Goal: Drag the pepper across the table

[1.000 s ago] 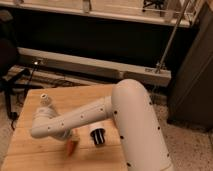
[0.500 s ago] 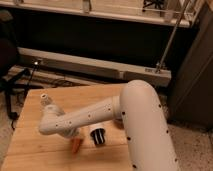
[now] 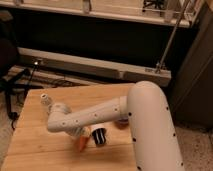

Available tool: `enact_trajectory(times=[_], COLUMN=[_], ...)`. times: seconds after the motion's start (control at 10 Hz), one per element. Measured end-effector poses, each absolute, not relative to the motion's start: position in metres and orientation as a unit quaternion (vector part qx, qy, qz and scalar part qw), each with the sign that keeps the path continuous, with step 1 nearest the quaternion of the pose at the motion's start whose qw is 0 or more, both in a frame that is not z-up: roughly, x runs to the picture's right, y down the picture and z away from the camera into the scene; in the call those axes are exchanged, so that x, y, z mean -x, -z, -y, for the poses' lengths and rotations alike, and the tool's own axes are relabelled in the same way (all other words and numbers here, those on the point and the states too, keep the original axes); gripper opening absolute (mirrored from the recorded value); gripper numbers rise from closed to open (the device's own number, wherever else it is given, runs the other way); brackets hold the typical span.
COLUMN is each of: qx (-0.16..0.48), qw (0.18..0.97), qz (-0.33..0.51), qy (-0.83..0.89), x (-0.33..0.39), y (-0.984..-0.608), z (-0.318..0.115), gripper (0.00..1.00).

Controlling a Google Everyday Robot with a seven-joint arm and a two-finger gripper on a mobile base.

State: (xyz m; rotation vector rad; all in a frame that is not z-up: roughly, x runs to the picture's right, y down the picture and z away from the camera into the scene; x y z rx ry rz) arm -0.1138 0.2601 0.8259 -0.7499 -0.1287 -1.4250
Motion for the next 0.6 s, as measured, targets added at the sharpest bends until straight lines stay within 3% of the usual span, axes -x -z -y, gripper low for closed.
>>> enact_trajectory(times=[0.6], qx=[0.360], qw=[0.685], qz=[0.057], qy=[0.631], x=[0.082], y=[-0.832], z=[-0.282], gripper=[0.19])
